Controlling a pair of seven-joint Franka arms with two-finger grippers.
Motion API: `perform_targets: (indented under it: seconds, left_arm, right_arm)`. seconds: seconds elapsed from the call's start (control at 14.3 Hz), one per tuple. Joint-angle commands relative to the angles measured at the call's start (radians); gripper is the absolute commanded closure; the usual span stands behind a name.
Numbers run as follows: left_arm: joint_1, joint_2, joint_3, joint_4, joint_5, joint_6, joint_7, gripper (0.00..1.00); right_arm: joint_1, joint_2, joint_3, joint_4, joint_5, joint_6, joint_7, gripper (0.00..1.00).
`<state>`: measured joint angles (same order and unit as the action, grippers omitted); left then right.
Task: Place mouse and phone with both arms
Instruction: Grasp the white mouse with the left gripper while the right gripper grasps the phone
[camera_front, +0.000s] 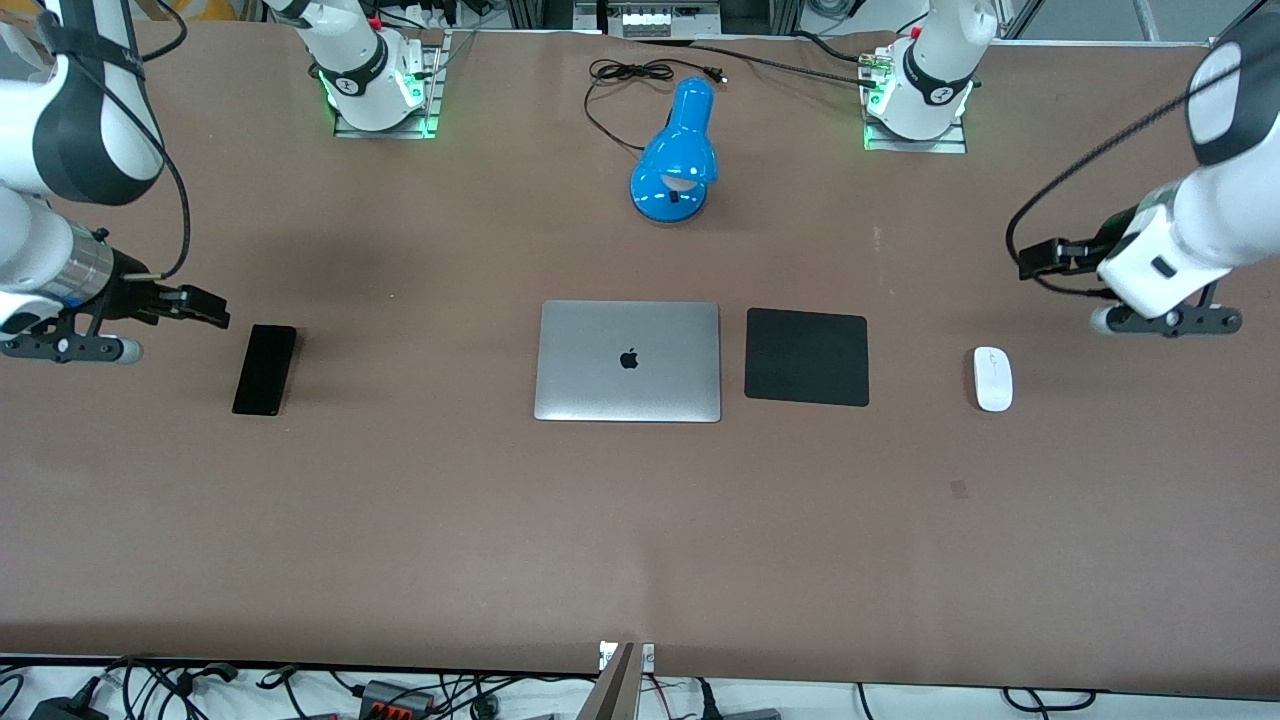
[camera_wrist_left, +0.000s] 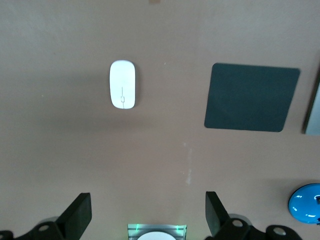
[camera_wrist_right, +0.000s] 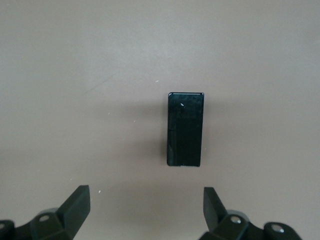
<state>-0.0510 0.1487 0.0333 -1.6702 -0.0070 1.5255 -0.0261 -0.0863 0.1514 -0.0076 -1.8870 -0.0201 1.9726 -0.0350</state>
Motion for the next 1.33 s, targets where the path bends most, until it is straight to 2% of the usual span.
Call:
perform_targets:
  seconds: [0.0,0.07,0.42,0.63,0.77,1.26]
  left_arm:
    - [0.061,0.161,0.002,0.05,0.018,0.008,0.066,0.0]
    - [0.077,0.193,0.0,0.034,0.018,0.097,0.089,0.0]
    - [0.109,0.198,0.002,-0.227,0.061,0.601,0.17,0.0]
    - [0.134,0.2,0.0,-0.437,0.061,0.925,0.25,0.0]
    - [0.137,0.209,0.0,-0.537,0.061,1.111,0.265,0.0]
    - [0.137,0.276,-0.003,-0.556,0.061,1.197,0.265,0.0]
  right_arm:
    - [-0.032,0.072,0.006,-0.004,-0.012,0.086,-0.008,0.0]
    - [-0.041,0.097,0.006,-0.006,-0.012,0.094,-0.006,0.0]
    - [-0.062,0.19,0.008,-0.004,-0.012,0.11,-0.008,0.0]
    - [-0.059,0.264,0.006,-0.004,-0.012,0.161,-0.008,0.0]
    - [-0.061,0.299,0.006,-0.004,-0.012,0.21,-0.008,0.0]
    - [-0.093,0.39,0.006,0.003,-0.024,0.256,0.0,0.0]
